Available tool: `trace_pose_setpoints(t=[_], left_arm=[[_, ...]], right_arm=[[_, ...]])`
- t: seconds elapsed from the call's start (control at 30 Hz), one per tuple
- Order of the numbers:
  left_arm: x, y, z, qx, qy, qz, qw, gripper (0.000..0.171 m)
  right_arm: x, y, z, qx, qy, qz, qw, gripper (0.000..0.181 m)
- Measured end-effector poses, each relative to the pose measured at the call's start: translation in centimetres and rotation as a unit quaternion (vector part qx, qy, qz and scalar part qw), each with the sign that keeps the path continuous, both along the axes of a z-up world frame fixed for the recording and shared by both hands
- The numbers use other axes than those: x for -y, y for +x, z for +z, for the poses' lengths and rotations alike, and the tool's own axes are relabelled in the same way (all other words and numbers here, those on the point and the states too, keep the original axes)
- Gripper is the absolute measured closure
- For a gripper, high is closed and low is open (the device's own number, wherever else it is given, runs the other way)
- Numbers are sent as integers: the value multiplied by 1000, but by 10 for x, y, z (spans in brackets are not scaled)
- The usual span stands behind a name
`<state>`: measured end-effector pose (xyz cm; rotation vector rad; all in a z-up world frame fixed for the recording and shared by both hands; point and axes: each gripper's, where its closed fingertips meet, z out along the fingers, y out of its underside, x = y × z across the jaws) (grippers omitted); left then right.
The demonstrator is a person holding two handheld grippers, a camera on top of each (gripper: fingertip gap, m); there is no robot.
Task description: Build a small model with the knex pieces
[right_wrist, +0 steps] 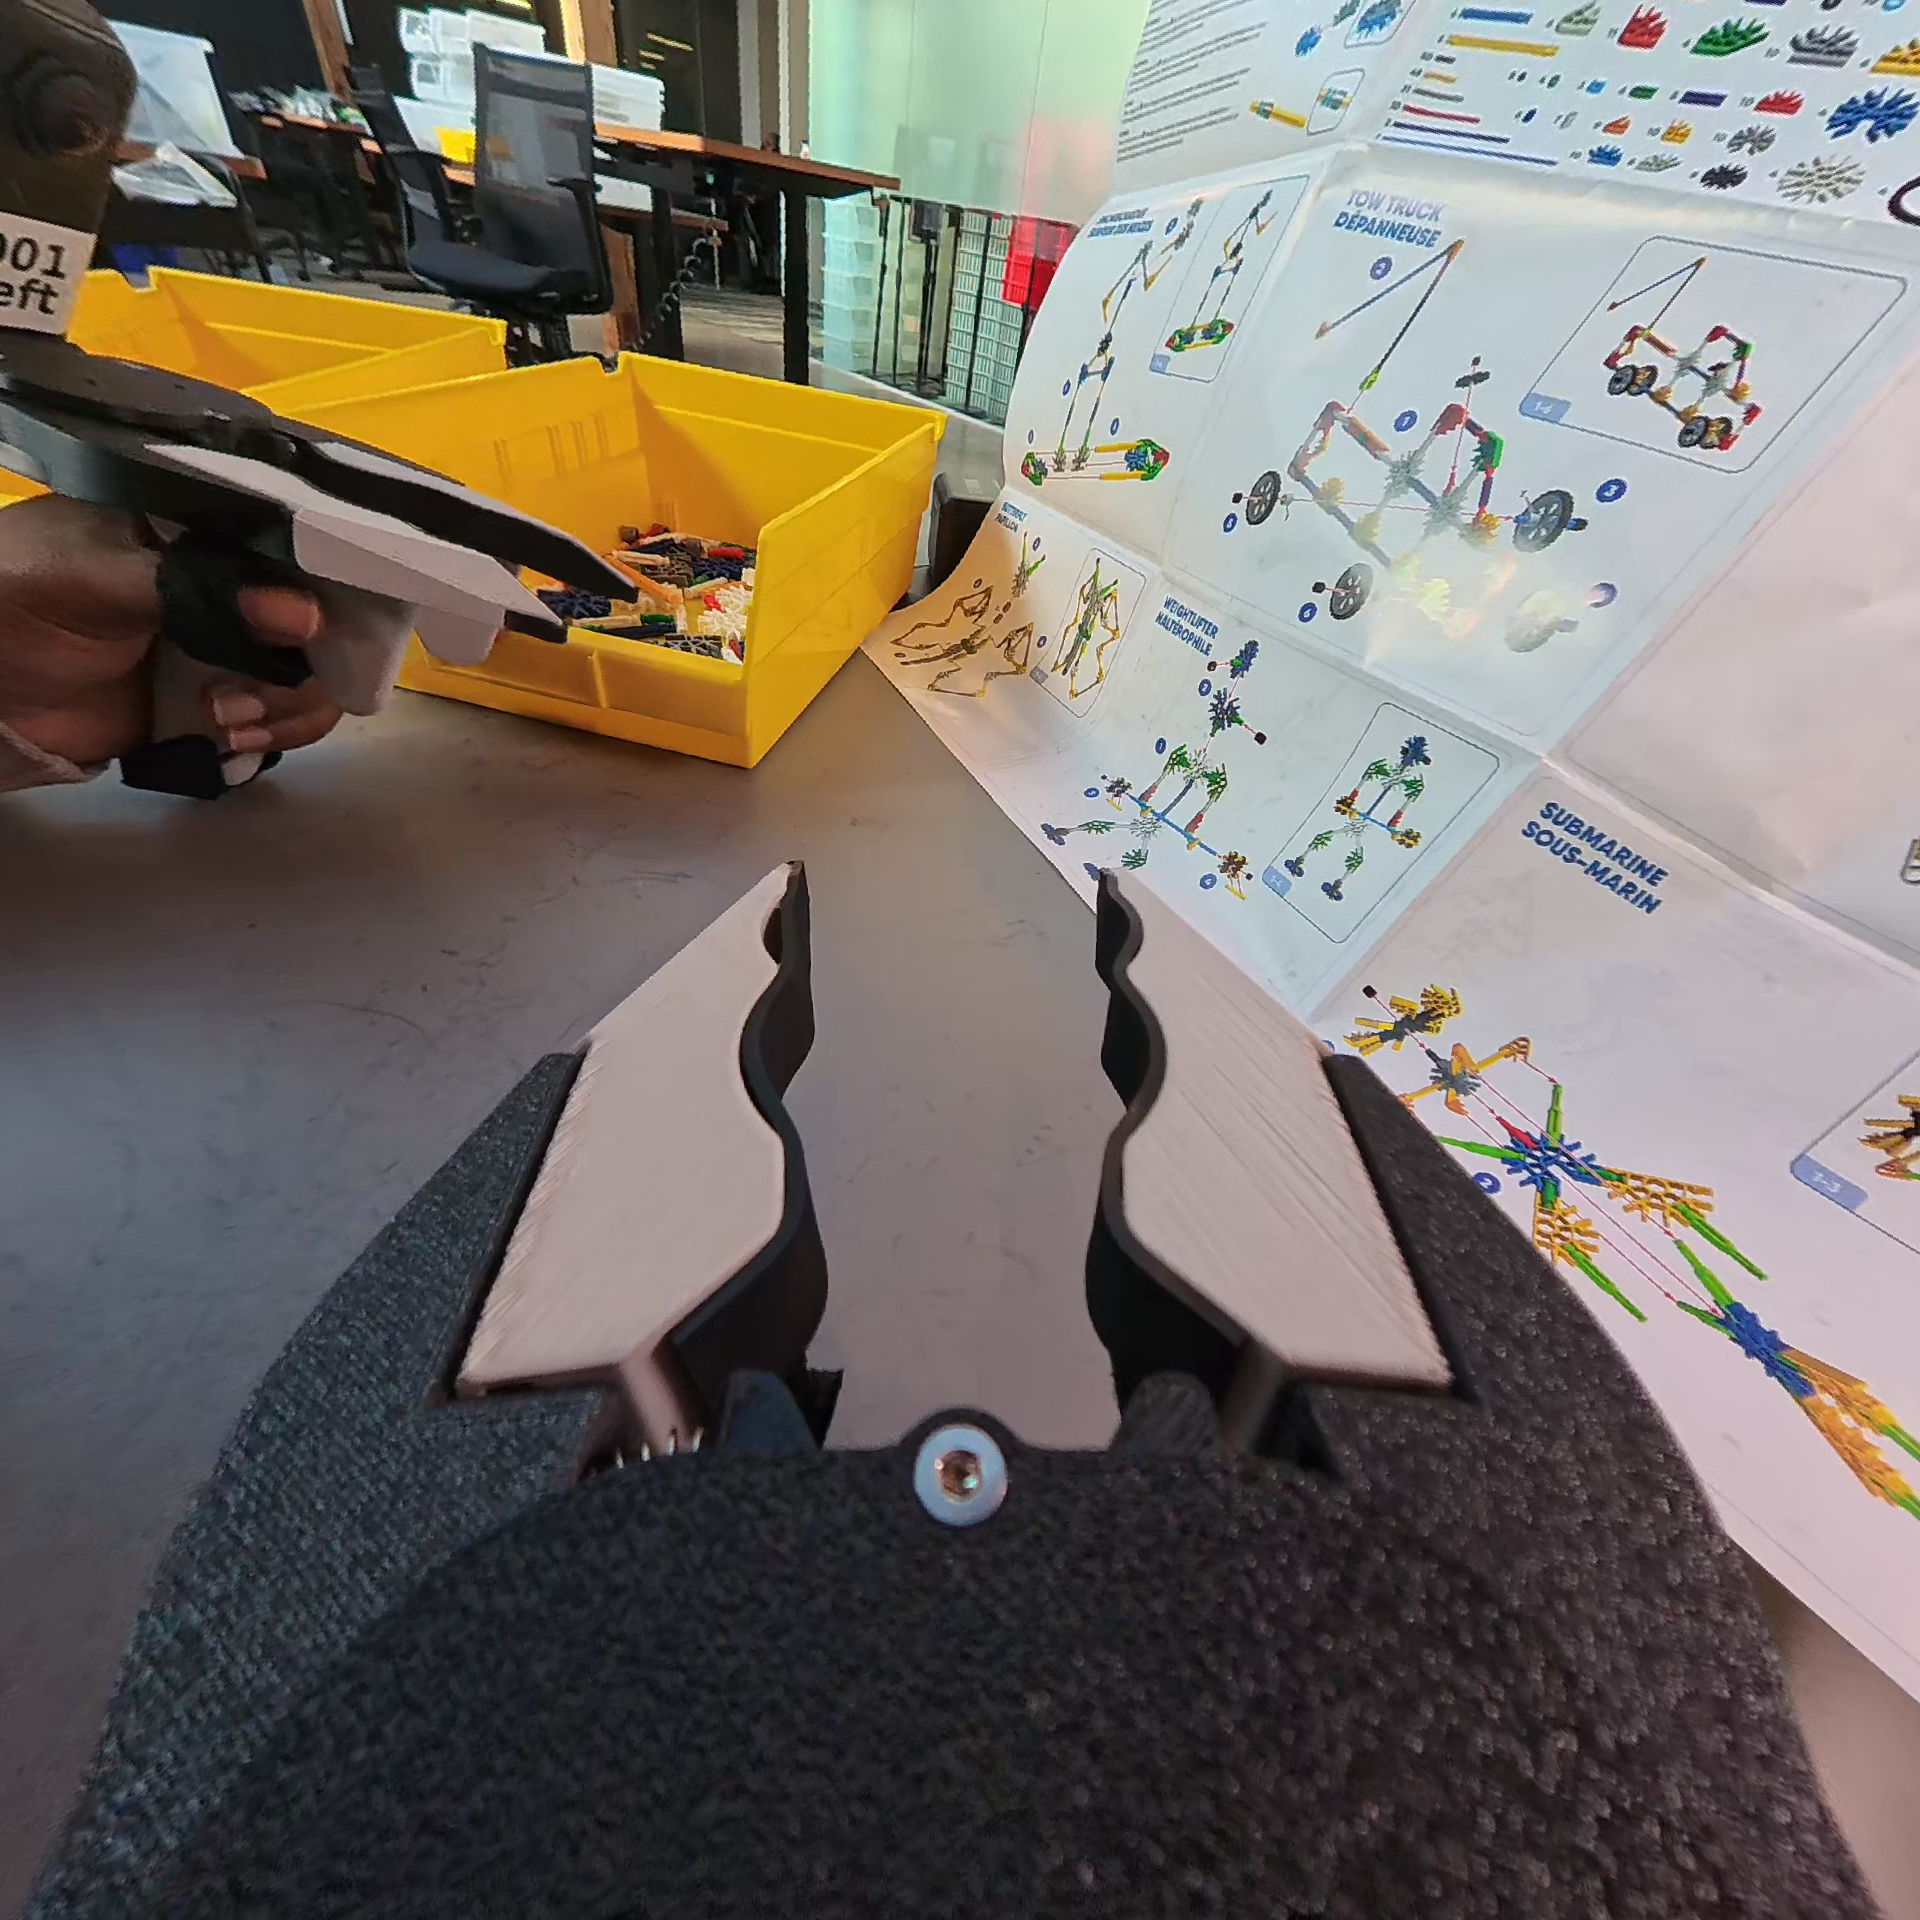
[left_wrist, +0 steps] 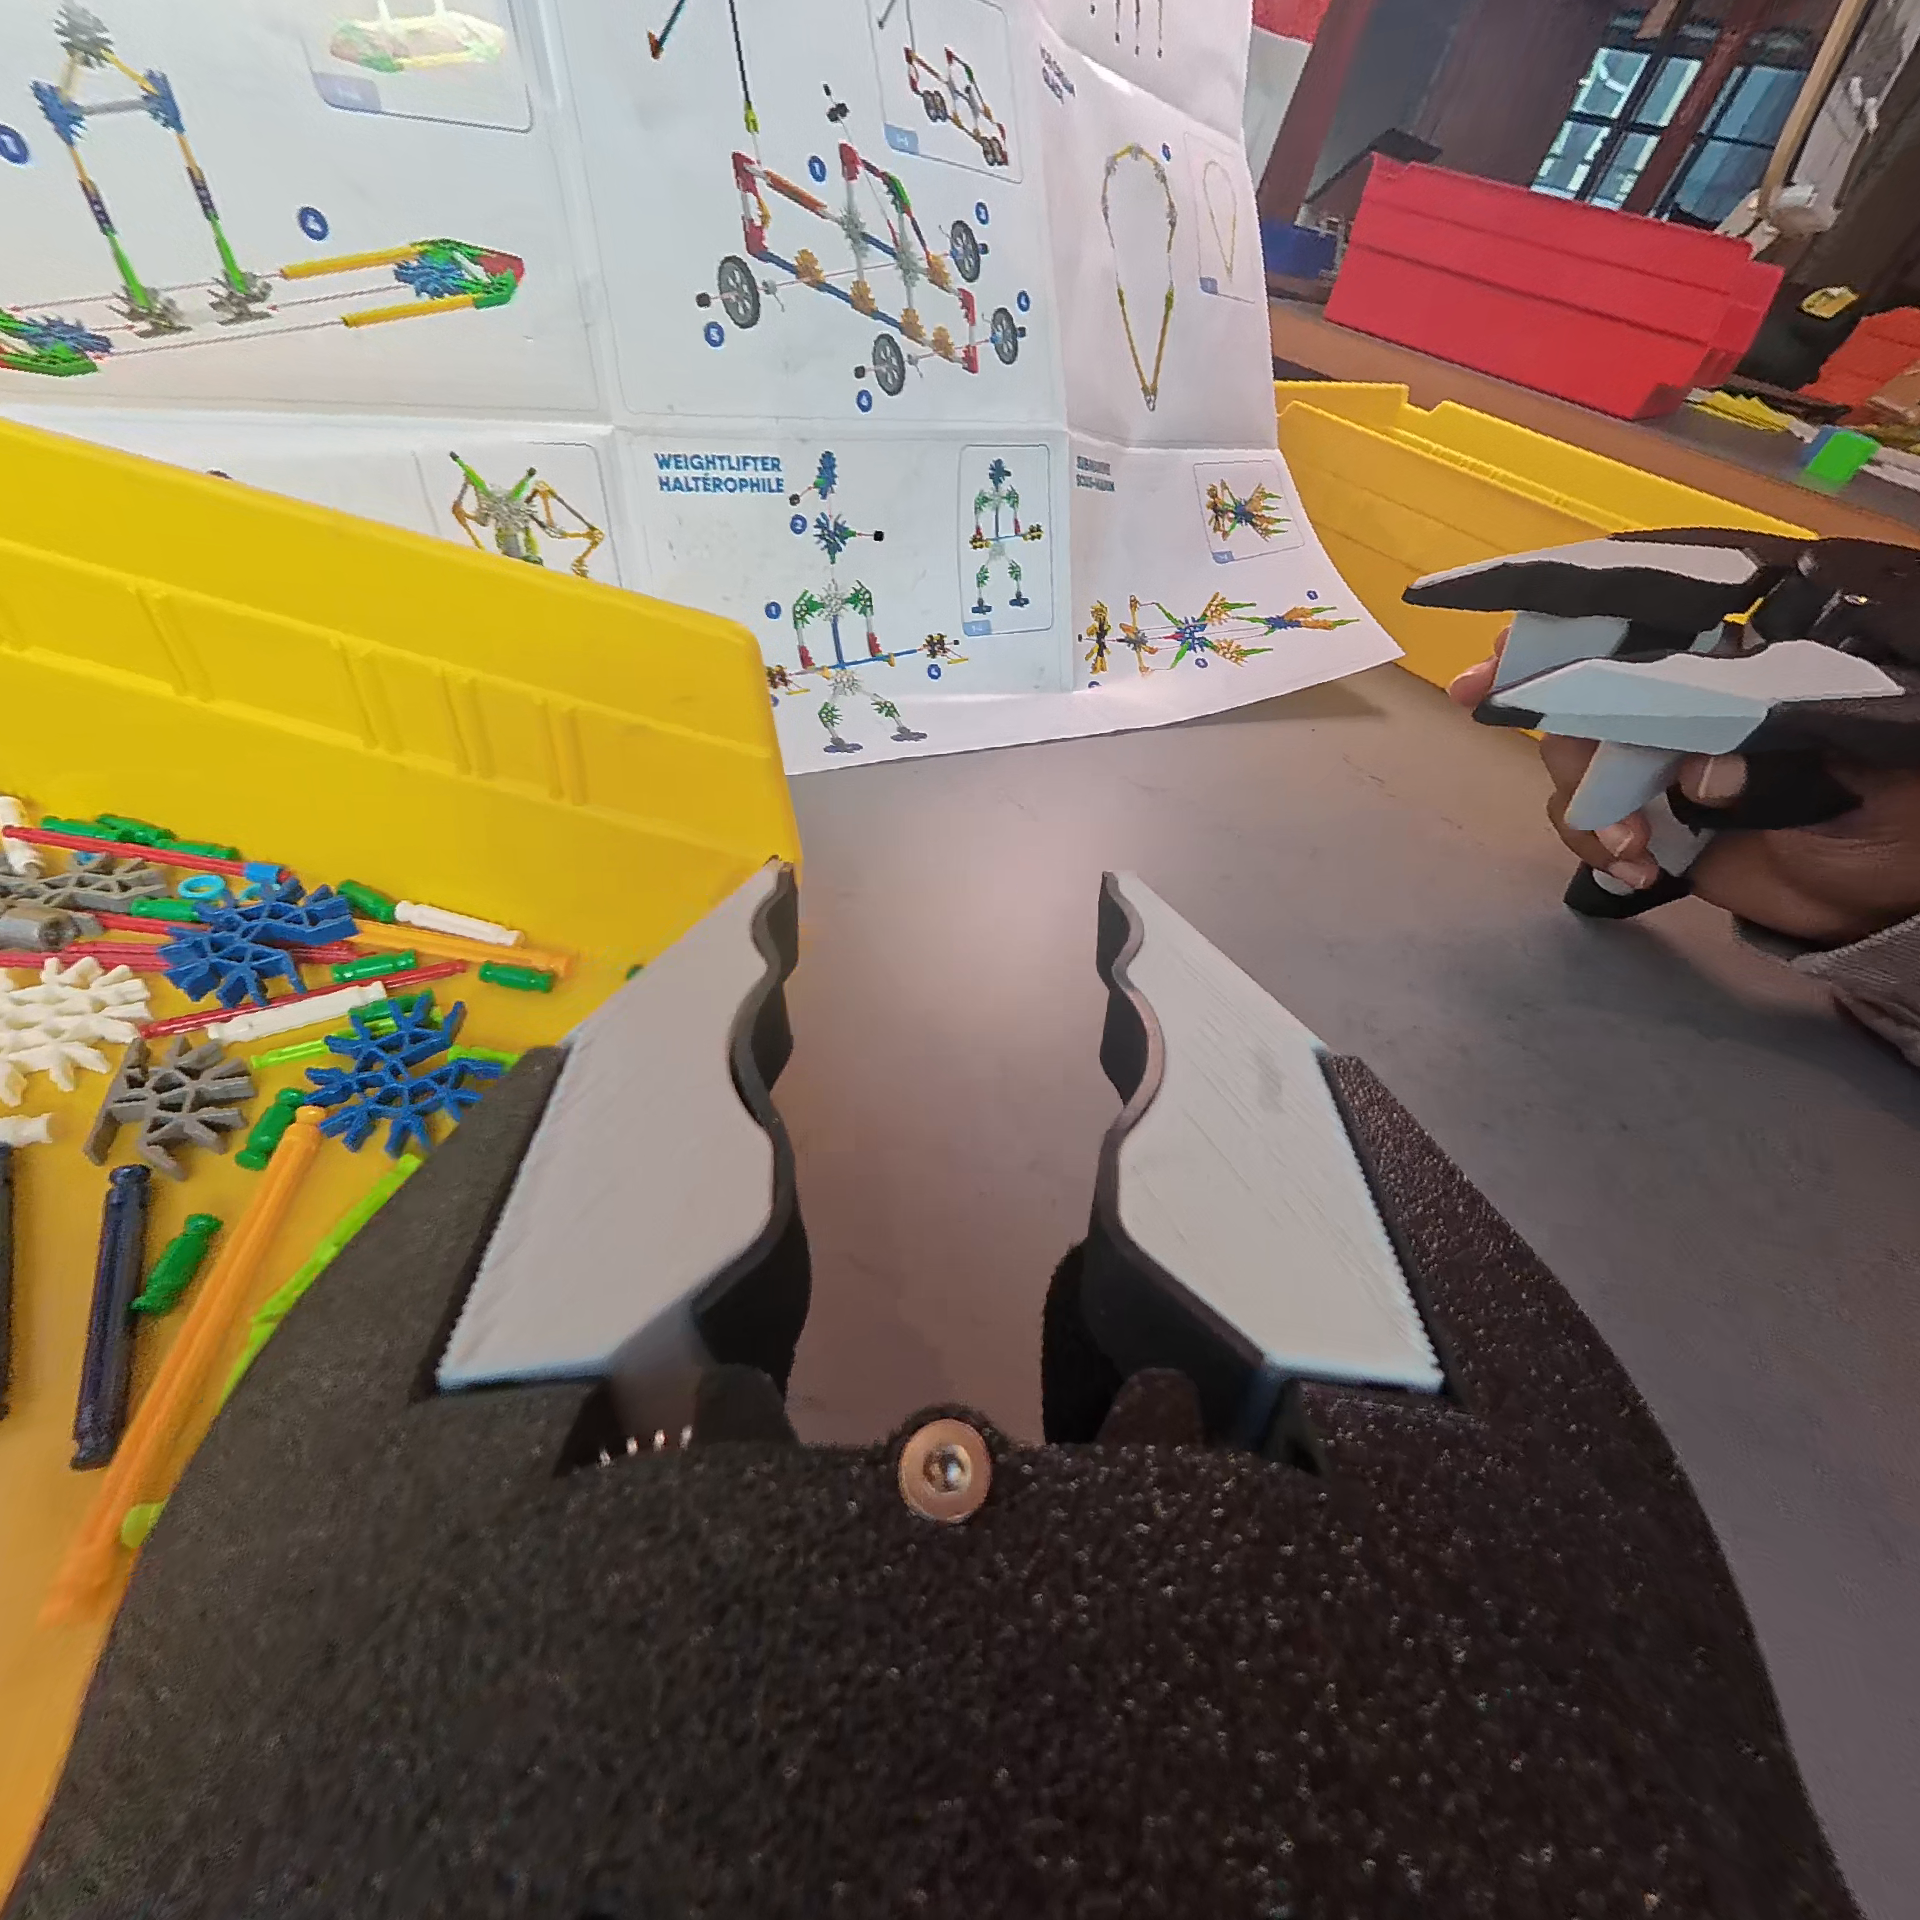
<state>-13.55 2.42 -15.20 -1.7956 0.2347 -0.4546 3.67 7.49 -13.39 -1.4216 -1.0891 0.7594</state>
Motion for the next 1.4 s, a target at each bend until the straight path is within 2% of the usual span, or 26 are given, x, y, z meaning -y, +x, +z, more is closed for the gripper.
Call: trace_pose_setpoints(t=[0.3,0.43,0.6,0.77,0.9,0.97,1.07,1.13,1.2,1.3,1.37,1.4], left_arm=[[6,18,7,-18,18,-27,999,113],[6,22,7,-25,20,-29,999,113],[8,28,8,7,16,-41,999,117],[6,20,8,84,-6,-41,996,119],[6,12,11,69,6,-27,997,121],[7,15,14,50,17,-27,998,122],[9,23,14,17,25,-36,999,123],[10,29,11,-8,29,-43,999,124],[11,33,8,-36,32,-47,998,125],[11,38,5,-60,38,-54,996,126],[12,40,5,-51,36,-62,996,127],[12,40,5,-41,32,-63,997,128]], right_arm=[[-5,1,0,-1,2,-14,1000,125],[-28,12,7,-36,-27,-39,998,117],[-63,31,28,-44,15,-72,996,109],[-118,50,81,-34,38,-104,993,107],[-191,69,122,-9,29,-131,991,102],[-236,89,131,7,13,-168,986,100],[-293,119,123,8,-56,-218,974,91],[-314,130,110,-14,-121,-228,966,82],[-326,131,97,-40,-177,-222,958,75],[-332,126,84,-56,-229,-200,951,74],[-327,115,74,-41,-257,-166,951,81],[-324,112,69,-24,-267,-156,951,91]])
